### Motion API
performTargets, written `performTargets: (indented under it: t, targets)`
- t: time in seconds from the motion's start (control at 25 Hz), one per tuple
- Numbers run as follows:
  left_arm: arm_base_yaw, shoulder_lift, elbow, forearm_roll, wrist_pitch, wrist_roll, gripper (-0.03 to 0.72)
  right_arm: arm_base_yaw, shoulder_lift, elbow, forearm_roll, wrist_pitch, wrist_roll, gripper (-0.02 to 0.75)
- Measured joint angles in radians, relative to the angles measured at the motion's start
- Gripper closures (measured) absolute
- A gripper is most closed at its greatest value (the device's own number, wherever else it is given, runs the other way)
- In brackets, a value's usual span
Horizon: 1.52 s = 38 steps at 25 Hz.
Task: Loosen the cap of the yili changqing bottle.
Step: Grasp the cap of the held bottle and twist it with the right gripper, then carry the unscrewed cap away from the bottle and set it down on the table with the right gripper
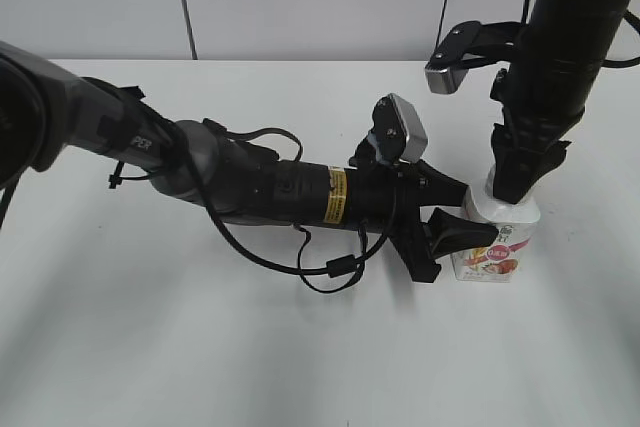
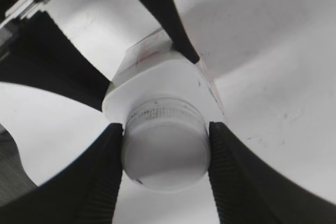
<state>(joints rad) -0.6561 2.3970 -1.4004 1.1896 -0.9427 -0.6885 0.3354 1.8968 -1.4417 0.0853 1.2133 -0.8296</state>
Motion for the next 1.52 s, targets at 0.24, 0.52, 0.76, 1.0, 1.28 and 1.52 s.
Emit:
performTargets:
  t: [0.24,0.52,0.76,1.0,1.28,1.52]
  targets:
    - [0.000,0.000,0.000,-0.003,0.001,0.000,0.305,0.000,0.000,-0.017,0.000,0.006,-0.136,0.347]
    - [0.000,0.000,0.000,-0.006,0.005,0.000,0.306,0.000,-0.021,-0.040,0.040,0.014,-0.130,0.349]
    - [0.000,0.000,0.000,-0.005,0.005,0.000,0.306,0.000,-0.077,-0.045,0.031,0.012,0.063,0.349]
    - [0.000,0.000,0.000,-0.005,0.005,0.000,0.307,-0.036,-0.089,-0.056,-0.035,0.012,0.543,0.349]
    - [0.000,0.000,0.000,-0.005,0.005,0.001,0.307,-0.254,-0.089,-0.055,0.038,0.011,0.600,0.349]
    - [0.000,0.000,0.000,-0.005,0.005,0.001,0.307,-0.355,-0.089,0.044,0.044,-0.129,0.607,0.349]
